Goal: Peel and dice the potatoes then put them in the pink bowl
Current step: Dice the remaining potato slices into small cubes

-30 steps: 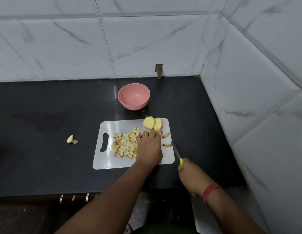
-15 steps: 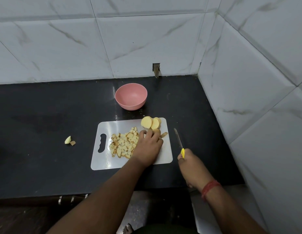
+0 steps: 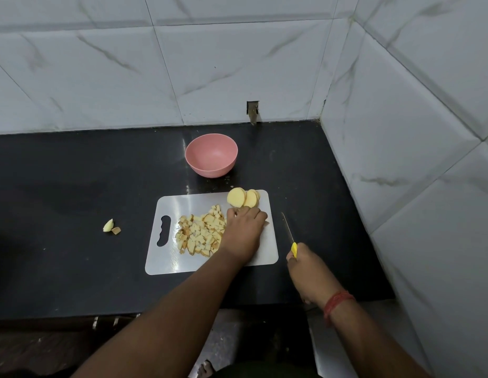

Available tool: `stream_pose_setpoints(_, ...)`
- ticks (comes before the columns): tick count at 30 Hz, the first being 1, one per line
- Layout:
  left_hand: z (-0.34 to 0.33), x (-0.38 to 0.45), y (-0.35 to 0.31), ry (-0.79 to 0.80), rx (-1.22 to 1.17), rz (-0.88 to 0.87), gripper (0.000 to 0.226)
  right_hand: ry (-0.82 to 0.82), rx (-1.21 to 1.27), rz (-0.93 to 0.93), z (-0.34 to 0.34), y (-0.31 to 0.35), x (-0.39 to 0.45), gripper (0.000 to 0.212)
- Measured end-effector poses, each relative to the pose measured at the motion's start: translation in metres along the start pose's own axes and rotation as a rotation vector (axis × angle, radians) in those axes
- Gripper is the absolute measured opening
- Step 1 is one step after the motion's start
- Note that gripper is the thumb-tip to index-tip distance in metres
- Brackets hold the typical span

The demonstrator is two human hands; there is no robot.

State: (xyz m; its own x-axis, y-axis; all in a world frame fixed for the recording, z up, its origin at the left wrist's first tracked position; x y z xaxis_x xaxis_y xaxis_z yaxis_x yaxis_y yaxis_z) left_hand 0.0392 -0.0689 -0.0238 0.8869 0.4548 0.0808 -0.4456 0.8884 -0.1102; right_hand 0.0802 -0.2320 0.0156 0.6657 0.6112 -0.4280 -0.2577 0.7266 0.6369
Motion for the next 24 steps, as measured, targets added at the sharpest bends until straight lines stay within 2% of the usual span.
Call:
stream_pose_setpoints(15,-0.005,0.006,0.006,-0.01,-0.045,-0.035,0.026,0.06,-0.245,-0.03,-0.024,0.003,0.017,0.007)
stream_pose_setpoints(24,-0.011,0.003,0.007,-0.022,-0.127,-0.032,0.028,0.068,-0.28,-0.023,-0.026,0.008,0.02,0.005)
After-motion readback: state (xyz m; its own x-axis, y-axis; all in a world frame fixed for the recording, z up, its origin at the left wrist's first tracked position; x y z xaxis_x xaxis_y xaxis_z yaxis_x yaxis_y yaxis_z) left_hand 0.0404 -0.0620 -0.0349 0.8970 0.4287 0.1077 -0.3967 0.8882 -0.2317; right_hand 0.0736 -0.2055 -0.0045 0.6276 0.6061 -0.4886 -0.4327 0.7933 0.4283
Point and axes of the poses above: each hand's wrist, its own x-axis towards the middle knuckle, its own z-axis out of the back of the hand, y = z × x, the point moved 3 cm from there along x, towards the middle knuckle, and after that the axes turned 5 degrees about z, right-handed, at the moved point
